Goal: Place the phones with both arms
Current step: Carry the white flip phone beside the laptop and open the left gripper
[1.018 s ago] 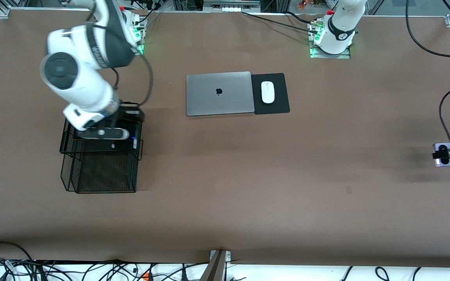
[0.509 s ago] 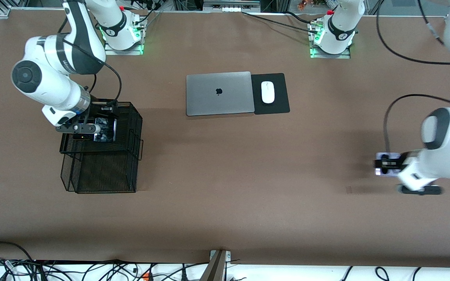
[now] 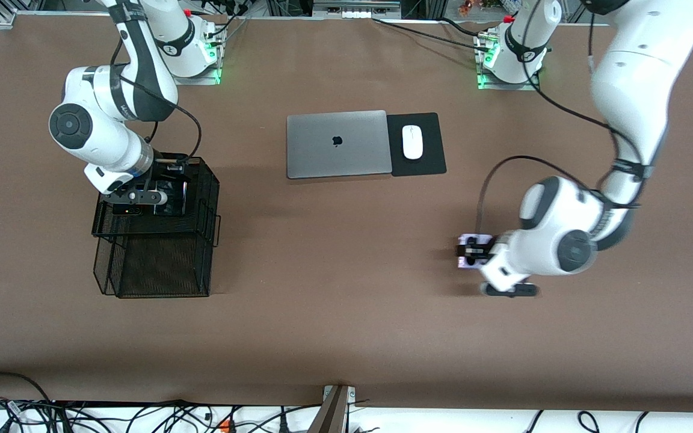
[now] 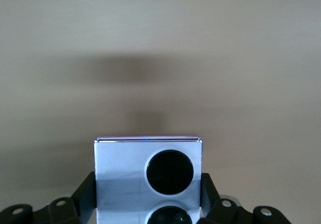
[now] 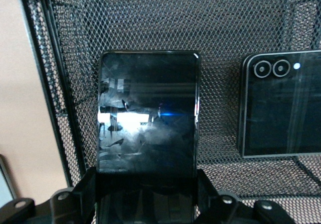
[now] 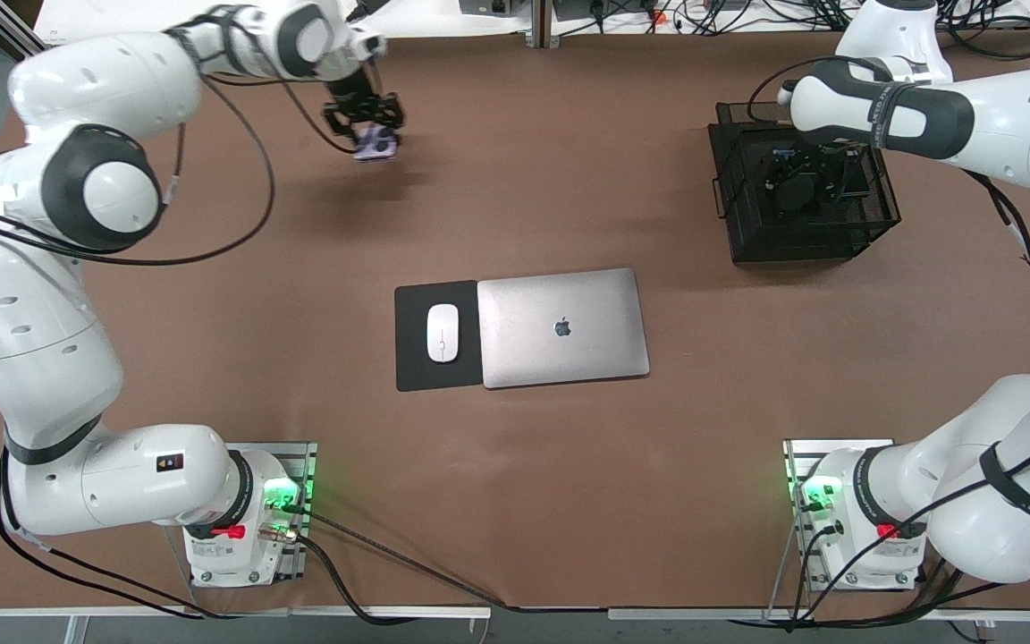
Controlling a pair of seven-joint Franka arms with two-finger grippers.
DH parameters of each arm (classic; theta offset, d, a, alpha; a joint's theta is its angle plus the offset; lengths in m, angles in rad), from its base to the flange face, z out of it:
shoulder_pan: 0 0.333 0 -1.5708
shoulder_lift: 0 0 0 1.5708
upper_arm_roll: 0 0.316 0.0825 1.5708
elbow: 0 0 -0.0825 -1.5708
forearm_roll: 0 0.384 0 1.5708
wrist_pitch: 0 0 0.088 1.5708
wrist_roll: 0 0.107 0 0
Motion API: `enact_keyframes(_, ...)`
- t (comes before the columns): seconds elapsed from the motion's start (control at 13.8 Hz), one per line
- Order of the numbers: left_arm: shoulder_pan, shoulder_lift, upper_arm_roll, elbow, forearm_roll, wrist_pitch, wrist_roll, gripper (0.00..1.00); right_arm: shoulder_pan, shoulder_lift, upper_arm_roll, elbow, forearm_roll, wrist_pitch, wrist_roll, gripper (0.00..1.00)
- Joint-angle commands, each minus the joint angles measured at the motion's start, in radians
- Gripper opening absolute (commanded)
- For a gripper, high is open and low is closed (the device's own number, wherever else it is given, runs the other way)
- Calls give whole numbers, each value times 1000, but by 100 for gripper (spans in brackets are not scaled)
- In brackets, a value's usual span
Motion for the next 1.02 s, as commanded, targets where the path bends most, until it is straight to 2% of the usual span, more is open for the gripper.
enact_keyframes(0.0,-128,46,16,20,-17,128,-133,54,2,21,-6,5,-1,40,-8,0)
enact_keyframes(0.07,-169,60,16,18,-19,199,-188,54,1,23,-6,5,1,45,-7,0)
enact_keyframes(0.15,-205,74,16,20,-19,253,-233,55,-1,23,-6,5,1,45,-7,20)
enact_keyframes(0.22,-241,98,16,23,-19,305,-256,55,-2,23,-6,8,2,47,-5,72)
enact_keyframes(0.29,-271,123,16,23,-22,356,-264,54,-4,22,-6,13,2,45,-4,100)
enact_keyframes(0.44,-331,160,16,23,-20,452,-282,55,-6,21,-6,40,2,33,-2,100)
enact_keyframes(0.65,-372,178,17,21,-14,464,-287,58,-4,17,-6,83,1,4,-5,100)
enact_keyframes(0.73,-381,175,17,21,-11,464,-287,100,-4,15,-6,118,1,-37,-5,100)
enact_keyframes(0.95,-369,145,14,9,-5,456,-287,100,-4,14,-7,252,-1,-188,7,100)
